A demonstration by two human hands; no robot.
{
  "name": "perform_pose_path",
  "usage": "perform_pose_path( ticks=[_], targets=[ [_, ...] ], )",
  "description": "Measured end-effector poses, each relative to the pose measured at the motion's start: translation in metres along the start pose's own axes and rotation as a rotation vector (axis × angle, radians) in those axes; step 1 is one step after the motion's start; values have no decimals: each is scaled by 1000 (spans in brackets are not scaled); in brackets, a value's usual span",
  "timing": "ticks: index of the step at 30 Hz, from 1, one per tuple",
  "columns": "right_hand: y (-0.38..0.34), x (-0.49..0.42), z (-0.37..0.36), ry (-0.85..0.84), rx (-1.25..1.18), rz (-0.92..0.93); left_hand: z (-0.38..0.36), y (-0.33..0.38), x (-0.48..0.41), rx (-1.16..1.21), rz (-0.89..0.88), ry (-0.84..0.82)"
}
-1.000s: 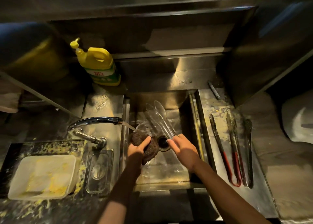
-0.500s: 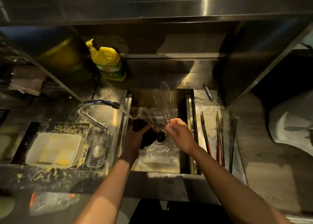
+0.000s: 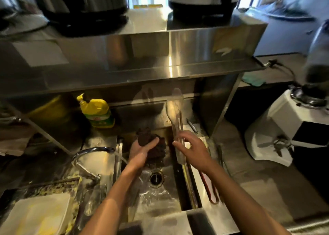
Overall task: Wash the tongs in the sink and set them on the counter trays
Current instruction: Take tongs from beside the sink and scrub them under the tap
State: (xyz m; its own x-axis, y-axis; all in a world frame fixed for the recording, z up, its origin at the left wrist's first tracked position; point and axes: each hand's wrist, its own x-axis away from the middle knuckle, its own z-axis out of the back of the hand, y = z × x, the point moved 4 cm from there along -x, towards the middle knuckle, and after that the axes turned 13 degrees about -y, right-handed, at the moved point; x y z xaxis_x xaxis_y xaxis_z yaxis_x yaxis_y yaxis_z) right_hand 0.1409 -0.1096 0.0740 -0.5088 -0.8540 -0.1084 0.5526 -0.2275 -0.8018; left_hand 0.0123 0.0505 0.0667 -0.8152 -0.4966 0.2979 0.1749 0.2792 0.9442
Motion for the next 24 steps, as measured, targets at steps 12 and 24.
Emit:
perform_pose_path(
  ticks=[12,24],
  targets=[
    [-43,83,109,371,6,-140,-107,65,-4,-32,-124,-426],
    [-25,251,188,798,-31,-401,-288,36,32,-87,-70,-797]
  ],
)
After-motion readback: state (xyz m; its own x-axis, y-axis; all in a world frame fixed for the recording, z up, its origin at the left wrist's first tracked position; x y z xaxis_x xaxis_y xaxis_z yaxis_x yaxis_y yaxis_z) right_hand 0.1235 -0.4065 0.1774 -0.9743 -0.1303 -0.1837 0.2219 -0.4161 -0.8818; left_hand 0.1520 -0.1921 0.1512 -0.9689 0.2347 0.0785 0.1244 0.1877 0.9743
